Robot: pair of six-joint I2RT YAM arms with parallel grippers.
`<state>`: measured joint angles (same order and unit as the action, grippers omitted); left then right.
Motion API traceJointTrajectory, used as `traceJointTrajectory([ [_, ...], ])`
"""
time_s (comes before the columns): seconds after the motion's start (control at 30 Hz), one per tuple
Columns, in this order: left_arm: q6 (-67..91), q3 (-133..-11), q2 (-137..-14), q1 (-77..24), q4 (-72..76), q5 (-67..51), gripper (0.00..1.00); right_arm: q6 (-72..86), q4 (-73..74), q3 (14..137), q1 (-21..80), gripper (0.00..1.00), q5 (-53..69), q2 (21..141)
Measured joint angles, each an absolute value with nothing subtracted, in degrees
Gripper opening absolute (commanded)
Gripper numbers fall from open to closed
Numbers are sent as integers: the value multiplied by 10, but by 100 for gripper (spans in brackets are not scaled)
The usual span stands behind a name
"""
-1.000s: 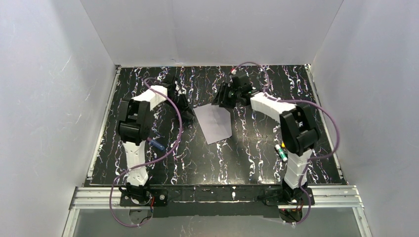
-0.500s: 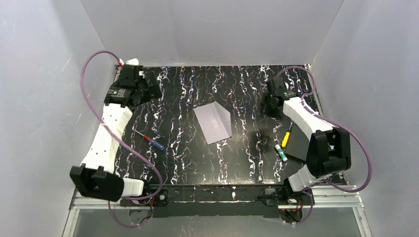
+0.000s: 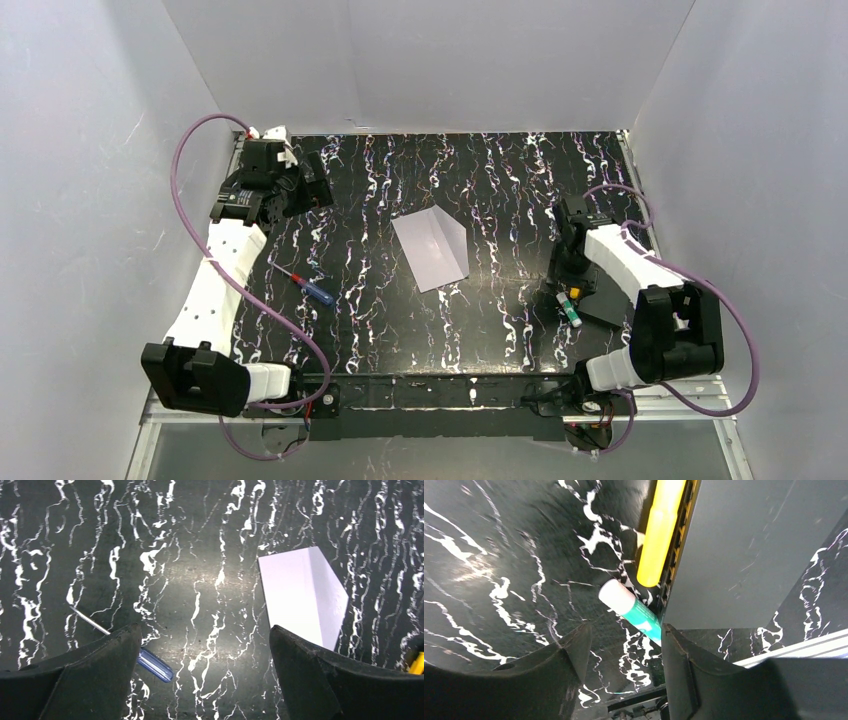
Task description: Place the letter into the envelope and seal it
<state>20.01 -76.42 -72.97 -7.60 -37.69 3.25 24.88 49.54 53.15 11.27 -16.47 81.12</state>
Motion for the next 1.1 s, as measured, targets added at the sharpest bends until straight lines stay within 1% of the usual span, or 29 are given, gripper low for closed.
traceJointTrajectory([
  [0.13, 193, -764, -731, -76, -363, -6, 98, 246, 495, 502, 106, 61, -154, 821],
  [0.27, 184, -764, -731, -76, -359, -25, 98, 236, 490, 499, 98, 60, -146, 842],
  [0.4, 176, -764, -731, -76, -359, -32, 98, 223, 492, 501, 94, 54, -140, 848],
  [0.5, 170, -765, -731, -76, -360, -32, 98, 211, 502, 512, 87, 45, -136, 863],
  [0.57, 164, -766, -731, -76, -361, -32, 98, 202, 510, 519, 85, 42, -136, 873],
  [0.77, 151, -782, -731, -76, -365, -25, 98, 191, 516, 524, 81, 46, -134, 881],
  [1.1, 148, -784, -731, -76, -365, -19, 98, 199, 510, 525, 82, 45, -136, 869],
])
